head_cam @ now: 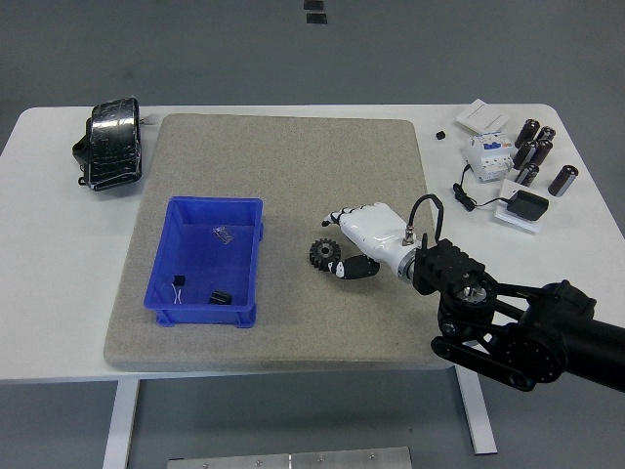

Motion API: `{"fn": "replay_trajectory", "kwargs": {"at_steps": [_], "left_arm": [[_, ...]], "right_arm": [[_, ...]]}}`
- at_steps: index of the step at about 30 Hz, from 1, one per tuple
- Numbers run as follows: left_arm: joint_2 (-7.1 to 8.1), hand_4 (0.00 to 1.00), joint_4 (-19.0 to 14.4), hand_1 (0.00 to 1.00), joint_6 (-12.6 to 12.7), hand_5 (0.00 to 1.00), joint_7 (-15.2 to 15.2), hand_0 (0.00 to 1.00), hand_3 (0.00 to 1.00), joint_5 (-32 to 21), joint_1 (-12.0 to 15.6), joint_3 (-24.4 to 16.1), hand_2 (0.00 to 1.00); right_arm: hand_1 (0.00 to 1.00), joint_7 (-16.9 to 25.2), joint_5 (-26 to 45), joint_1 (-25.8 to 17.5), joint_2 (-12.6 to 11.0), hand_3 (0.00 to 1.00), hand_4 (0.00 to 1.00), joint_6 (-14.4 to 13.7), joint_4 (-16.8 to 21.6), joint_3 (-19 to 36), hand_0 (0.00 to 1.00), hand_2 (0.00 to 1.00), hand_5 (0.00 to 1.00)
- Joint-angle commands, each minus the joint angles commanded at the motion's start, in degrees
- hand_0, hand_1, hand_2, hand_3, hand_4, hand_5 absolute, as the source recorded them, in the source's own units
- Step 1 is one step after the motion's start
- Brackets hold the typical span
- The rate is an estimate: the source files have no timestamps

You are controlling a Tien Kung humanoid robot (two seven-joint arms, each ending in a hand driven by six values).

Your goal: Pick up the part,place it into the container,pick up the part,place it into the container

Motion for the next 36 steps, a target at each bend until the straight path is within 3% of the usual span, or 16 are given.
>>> {"fn": "replay_trajectory", "kwargs": {"at_steps": [17, 33, 34, 36], "left_arm": [[0.0, 0.734, 0.0, 0.678, 0.0, 0.255, -0.1, 0.694, 0.574, 0.2, -0.1, -0.1, 0.661], [0.03, 0.733, 0.0, 0.678, 0.0, 0.258, -0.2, 0.694, 0.572, 0.0, -0.2, 0.2, 0.661], [0.03, 0.733, 0.0, 0.678, 0.0, 0.258, -0.2, 0.694, 0.572, -0.1, -0.2, 0.2, 0.661], [0.02, 0.733, 0.0, 0.678, 0.0, 0.258, -0.2, 0.694, 0.572, -0.1, -0.3, 0.3, 0.661]], "right_arm": [[0.612, 0.8, 2.7, 0.3, -0.4, 0.789, 0.817, -1.5, 2.5, -0.1, 0.389, 0.773, 0.452], [0.606, 2.0, 4.1, 1.2, 1.5, 0.779, 0.801, -2.4, -2.0, -2.8, 0.384, 0.765, 0.442], [0.561, 2.1, 4.2, 1.3, 1.6, 0.704, 0.766, -2.5, -2.1, -2.8, 0.365, 0.676, 0.422], [0.561, 2.3, 4.3, 1.3, 1.7, 0.704, 0.766, -2.7, -2.3, -2.9, 0.365, 0.676, 0.422]]}}
